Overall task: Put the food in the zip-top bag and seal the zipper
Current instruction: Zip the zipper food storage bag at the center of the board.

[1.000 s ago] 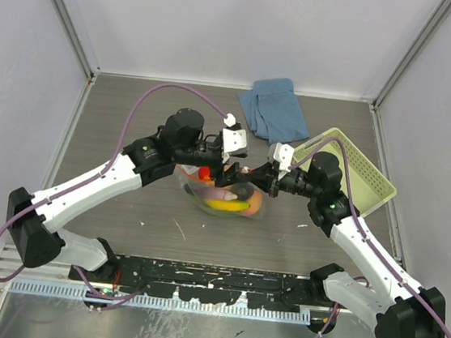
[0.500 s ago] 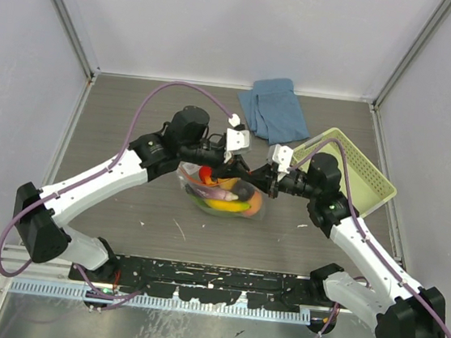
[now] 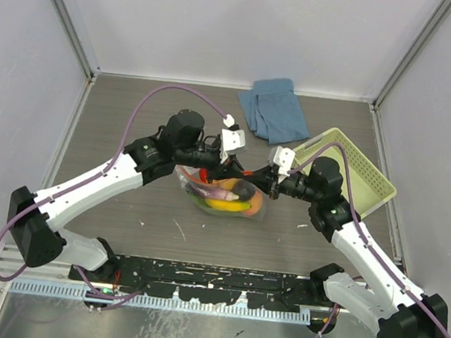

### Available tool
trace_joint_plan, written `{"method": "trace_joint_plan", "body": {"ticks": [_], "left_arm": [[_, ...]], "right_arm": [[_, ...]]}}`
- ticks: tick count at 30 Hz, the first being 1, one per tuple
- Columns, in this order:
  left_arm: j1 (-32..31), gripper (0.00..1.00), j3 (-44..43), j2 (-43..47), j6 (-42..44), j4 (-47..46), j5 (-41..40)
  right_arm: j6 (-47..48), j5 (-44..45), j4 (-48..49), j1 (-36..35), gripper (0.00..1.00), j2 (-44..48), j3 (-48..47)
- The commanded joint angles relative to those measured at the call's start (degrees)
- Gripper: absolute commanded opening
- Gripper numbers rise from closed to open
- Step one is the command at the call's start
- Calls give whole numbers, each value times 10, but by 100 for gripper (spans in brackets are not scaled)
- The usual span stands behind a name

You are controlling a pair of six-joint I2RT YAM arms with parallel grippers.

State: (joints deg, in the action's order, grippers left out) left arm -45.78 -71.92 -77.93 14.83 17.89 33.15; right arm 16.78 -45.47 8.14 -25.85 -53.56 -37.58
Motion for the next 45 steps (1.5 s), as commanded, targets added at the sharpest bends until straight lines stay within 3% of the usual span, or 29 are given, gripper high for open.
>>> {"method": "trace_joint_plan", "body": {"ticks": [1,19,29,45], "left_arm": [[10,0,8,35,-9,22,-58],[31,0,67,102,-55,20,-158],[32,0,104,139,-143,14,-299],[32,0,164,211,-281,59,-435]], "right_arm": [[-1,40,32,3,1,28,1],[-32,168,62,7,1,44,19],[-69,268,88,14,1,51,29],[-127,416,61,26,1,36,2]]}}
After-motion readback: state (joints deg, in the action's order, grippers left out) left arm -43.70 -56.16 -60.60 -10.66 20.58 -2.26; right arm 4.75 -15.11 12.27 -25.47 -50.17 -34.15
